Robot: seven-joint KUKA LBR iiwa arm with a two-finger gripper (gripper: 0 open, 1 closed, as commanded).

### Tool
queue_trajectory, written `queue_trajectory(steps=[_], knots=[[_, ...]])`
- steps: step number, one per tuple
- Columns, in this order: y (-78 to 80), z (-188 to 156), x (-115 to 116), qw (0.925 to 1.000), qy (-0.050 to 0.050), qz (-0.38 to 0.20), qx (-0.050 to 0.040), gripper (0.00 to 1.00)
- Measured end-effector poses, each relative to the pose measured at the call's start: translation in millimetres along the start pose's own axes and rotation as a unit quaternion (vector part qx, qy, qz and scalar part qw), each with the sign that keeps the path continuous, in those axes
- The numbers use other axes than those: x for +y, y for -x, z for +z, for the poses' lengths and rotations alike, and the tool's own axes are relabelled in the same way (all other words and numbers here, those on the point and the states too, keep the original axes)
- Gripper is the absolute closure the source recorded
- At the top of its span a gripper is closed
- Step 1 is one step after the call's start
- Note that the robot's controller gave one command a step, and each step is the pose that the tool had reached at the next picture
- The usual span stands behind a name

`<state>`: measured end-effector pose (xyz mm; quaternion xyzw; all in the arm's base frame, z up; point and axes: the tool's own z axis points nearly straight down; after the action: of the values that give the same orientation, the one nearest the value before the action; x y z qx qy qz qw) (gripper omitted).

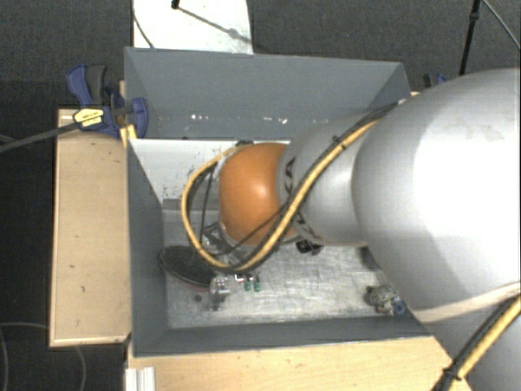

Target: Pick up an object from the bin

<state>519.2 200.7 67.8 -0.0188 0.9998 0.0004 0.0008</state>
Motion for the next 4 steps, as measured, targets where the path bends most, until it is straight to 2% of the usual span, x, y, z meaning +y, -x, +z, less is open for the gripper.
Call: queue_trajectory(steps=[1,2,3,4], knots=[[37.2,-3,-35,0.9769,0.000,-0.214,-0.0023,0.00],[29.8,-3,23,0.9656,-0.002,-0.260,0.0000,0.00],[13.1,-26,49,0.9255,-0.002,-0.379,-0.0004,0.00],[-8.4,-21,50,0.8441,-0.007,-0.536,-0.0155,0.00]])
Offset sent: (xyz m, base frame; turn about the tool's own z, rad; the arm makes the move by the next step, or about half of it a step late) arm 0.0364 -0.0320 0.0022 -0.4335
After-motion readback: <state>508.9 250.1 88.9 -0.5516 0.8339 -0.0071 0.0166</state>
